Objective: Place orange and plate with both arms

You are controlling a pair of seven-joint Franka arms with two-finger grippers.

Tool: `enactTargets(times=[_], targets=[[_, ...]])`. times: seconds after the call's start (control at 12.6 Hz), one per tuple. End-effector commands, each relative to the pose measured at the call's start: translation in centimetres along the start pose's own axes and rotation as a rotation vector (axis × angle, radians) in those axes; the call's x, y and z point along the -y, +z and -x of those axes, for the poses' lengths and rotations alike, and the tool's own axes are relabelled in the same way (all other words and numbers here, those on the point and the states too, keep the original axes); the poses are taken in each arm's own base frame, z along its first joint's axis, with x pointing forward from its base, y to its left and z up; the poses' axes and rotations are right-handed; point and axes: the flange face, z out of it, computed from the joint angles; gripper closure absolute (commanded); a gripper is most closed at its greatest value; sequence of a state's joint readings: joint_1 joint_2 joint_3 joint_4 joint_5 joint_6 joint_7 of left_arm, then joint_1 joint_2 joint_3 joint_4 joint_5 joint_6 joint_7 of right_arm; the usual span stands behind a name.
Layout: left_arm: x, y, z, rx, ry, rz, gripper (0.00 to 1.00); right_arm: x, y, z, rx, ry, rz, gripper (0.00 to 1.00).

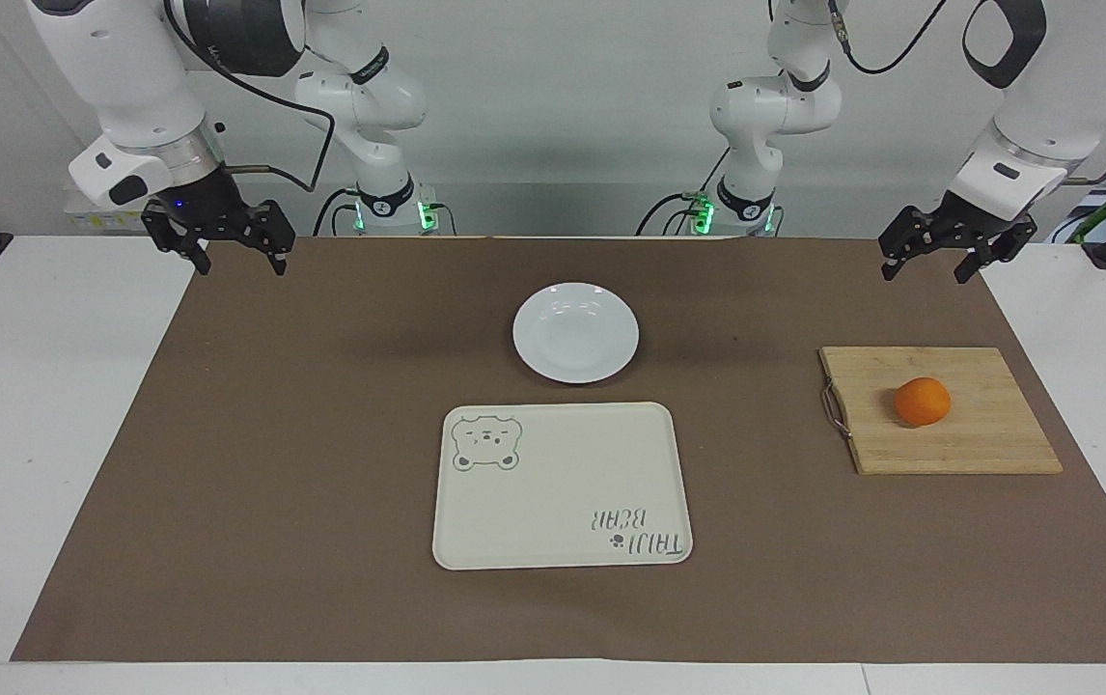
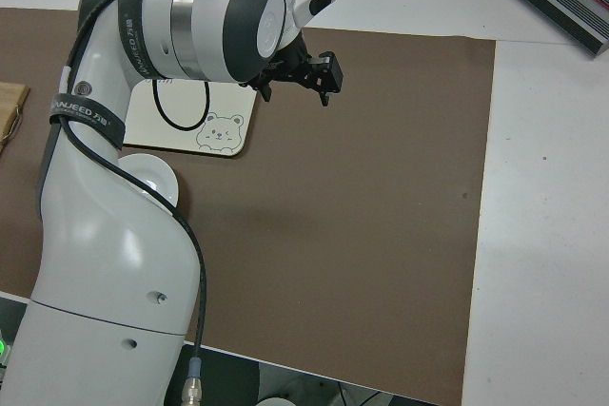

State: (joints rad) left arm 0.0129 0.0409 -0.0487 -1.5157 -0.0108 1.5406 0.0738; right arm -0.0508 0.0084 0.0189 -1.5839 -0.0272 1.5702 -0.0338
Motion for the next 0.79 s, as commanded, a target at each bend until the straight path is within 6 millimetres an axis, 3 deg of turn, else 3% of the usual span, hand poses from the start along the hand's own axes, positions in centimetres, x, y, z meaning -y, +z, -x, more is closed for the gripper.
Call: enactTargets(times=[0.0, 0.71], targets=[[-0.02, 0.07, 0.52, -0.019, 0.002, -0.021, 0.0, -0.29, -0.47, 0.35, -0.005, -0.019, 0.01, 0.0], [0.3, -0.02, 0.63, -0.01, -0.007, -0.019, 0.0, -0.29, -0.47, 0.35, -0.005, -0.019, 0.01, 0.0]])
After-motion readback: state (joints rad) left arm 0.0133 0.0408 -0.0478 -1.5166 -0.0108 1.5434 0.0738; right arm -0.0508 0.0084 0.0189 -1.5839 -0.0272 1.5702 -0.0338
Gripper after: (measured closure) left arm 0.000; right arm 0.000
